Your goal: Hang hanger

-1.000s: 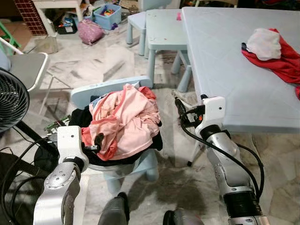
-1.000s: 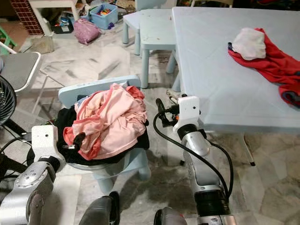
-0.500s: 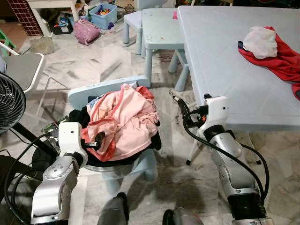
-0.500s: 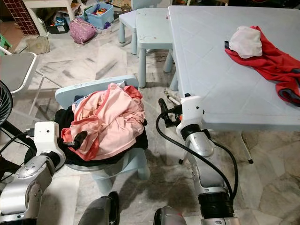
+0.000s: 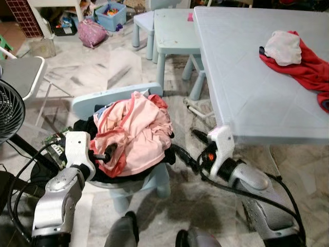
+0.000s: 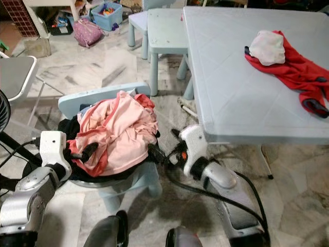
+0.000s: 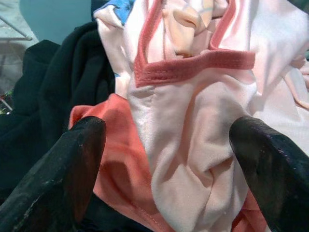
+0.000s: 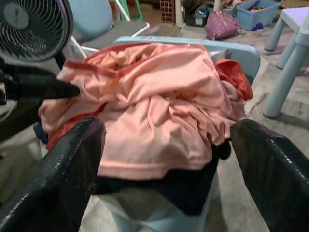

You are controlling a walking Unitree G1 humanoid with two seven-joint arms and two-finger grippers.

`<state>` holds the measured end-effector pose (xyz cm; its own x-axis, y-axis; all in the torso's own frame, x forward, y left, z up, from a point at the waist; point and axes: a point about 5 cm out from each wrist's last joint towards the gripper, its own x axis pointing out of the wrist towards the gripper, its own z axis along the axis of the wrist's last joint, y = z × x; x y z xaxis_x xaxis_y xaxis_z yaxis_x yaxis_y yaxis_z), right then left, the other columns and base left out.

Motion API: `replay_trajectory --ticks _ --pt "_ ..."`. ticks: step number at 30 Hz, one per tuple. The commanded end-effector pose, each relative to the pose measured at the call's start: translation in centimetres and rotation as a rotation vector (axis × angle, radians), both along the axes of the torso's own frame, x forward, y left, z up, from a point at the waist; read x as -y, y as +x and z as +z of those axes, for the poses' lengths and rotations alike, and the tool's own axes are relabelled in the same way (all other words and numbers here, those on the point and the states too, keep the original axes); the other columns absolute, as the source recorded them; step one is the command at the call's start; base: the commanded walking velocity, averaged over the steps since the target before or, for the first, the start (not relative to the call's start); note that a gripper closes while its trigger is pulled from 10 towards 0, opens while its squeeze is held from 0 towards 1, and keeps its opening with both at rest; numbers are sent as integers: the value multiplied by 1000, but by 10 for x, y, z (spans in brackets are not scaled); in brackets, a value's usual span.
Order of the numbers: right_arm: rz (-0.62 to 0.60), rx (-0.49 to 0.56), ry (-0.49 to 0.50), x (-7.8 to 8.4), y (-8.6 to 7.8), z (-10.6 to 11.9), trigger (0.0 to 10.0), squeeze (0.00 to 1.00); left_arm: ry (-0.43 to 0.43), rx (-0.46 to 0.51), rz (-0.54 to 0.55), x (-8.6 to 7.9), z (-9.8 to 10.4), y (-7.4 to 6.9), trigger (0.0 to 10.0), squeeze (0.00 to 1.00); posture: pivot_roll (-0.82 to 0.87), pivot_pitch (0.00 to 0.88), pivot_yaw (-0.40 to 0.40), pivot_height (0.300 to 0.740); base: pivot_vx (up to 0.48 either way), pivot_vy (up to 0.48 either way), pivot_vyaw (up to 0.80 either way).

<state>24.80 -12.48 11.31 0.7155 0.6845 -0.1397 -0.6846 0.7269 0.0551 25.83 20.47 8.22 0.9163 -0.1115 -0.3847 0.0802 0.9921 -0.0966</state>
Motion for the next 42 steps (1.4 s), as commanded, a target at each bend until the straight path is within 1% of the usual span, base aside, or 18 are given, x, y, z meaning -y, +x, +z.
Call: replay_trajectory --ticks 1,4,5,6,7,11,16,17,18,19,20,31,32,33,34,40,41,42 --pt "16 28 -17 -1 -1 4 10000 0 25 22 -16 2 3 2 10000 0 -50 149 -70 740 0 0 0" --pt "24 40 -27 -4 0 5 10000 0 18 35 -26 5 6 4 10000 0 -50 149 -70 740 0 0 0" --pt "25 45 -28 -5 0 5 10000 0 16 44 -22 5 7 5 4824 0 -50 149 -70 740 0 0 0" --pt "25 45 -28 -5 0 5 10000 0 16 44 -22 5 7 5 4824 0 -50 149 -70 740 0 0 0" --pt "24 51 -31 -5 0 5 10000 0 17 52 -17 4 8 6 2667 0 -50 149 -70 740 0 0 0" --pt "21 51 -31 -5 1 5 10000 0 28 62 2 0 10 10 39 0 -51 150 -72 740 0 0 0" --pt "40 25 -33 -4 -2 7 10000 0 27 61 10 -3 8 15 941 0 -54 151 -74 740 0 0 0" --pt "45 23 -36 -3 -3 7 10000 0 26 57 5 -2 7 16 2824 0 -56 150 -73 740 0 0 0" --pt "52 21 -40 -3 -3 8 10000 0 35 40 4 -1 5 16 7294 0 -58 151 -74 740 0 0 0" --pt "53 21 -42 -3 -4 8 10000 0 37 35 5 -1 4 17 7294 0 -58 151 -74 740 0 0 0" --pt "56 21 -45 -3 -4 7 10000 0 35 19 36 -1 3 16 10000 0 -60 151 -74 740 0 0 0" --pt "80 12 -61 -3 -6 7 10000 0 -11 -6 124 1 0 10 10000 0 -54 158 -85 740 0 0 0" --pt "82 12 -61 -4 -6 7 10000 0 -19 -11 125 1 -1 10 10000 137 -54 158 -86 740 0 0 0" --pt "83 12 -62 -4 -6 7 10000 0 -17 -14 131 -1 -2 9 10000 447 -54 158 -86 740 0 0 0" --pt "86 14 -64 -4 -6 7 10000 0 -17 -18 138 -2 -3 9 10000 1000 -55 160 -85 740 0 0 0" --pt "90 17 -73 -5 -6 6 10000 0 -28 -34 143 -5 -4 12 10000 1000 -56 162 -84 740 0 0 0" --pt "88 17 -76 -5 -7 6 10000 0 -33 -33 129 -5 -4 13 10000 0 -56 162 -84 740 0 0 0" --pt "87 18 -80 -5 -7 6 10000 0 -35 -30 119 -6 -4 14 10000 0 -57 161 -85 740 0 0 0"
